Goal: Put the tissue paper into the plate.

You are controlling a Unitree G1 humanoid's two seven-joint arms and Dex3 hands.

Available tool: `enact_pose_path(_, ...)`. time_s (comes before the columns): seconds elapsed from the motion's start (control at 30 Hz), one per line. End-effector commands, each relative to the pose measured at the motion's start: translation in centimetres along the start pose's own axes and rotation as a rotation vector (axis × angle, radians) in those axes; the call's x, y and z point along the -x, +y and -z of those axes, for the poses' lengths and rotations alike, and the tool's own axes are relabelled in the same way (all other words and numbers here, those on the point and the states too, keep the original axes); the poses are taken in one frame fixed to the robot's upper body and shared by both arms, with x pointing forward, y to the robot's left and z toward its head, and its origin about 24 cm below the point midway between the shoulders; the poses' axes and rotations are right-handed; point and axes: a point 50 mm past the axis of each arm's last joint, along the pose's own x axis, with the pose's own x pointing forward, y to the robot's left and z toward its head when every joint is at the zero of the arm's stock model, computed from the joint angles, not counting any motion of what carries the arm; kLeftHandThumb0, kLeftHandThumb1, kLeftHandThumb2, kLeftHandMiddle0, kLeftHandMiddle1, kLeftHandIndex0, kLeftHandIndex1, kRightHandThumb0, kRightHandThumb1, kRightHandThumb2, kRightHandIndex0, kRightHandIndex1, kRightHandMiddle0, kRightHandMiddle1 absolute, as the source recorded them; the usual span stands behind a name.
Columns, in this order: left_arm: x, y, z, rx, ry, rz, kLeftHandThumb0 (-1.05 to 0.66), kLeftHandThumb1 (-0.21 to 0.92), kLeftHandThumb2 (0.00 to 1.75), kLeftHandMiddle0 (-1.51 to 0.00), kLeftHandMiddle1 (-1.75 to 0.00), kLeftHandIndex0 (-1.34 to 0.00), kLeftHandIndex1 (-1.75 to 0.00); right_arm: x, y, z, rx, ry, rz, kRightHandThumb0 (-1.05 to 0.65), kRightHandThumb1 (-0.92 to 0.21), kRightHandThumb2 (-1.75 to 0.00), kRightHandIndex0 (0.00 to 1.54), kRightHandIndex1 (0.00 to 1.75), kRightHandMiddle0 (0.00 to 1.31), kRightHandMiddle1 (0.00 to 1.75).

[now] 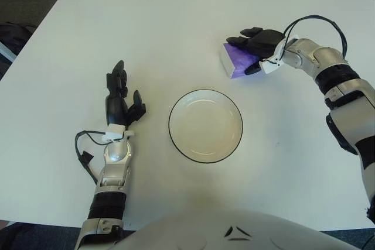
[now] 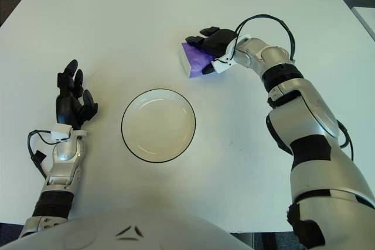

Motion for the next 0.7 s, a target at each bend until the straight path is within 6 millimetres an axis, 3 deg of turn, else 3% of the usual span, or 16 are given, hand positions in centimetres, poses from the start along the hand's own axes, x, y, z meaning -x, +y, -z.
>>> enact_pose_path(0.0,6.7,0.3,5.4,-0.056,0.328,0.023,-0.69,0.92,0.79,-0.27,0.0,0.0,-0.56,-0.1,1.9,-0.2,0.025,0.002,-0.111,-1.05,-0.92,-0.47,0.0,0.0,0.0,0.0)
enact_pose_path(0.67,7.0,0.5,5.3,-0.055,0.336,0.019,-0.69,0.92,0.79,-0.27,0.0,0.0,-0.56,-0.1,3.0,-0.4,0.012,-0.003,-0.194,-1.05,-0.92,-0.46,0.0,0.0,0.0,0.0)
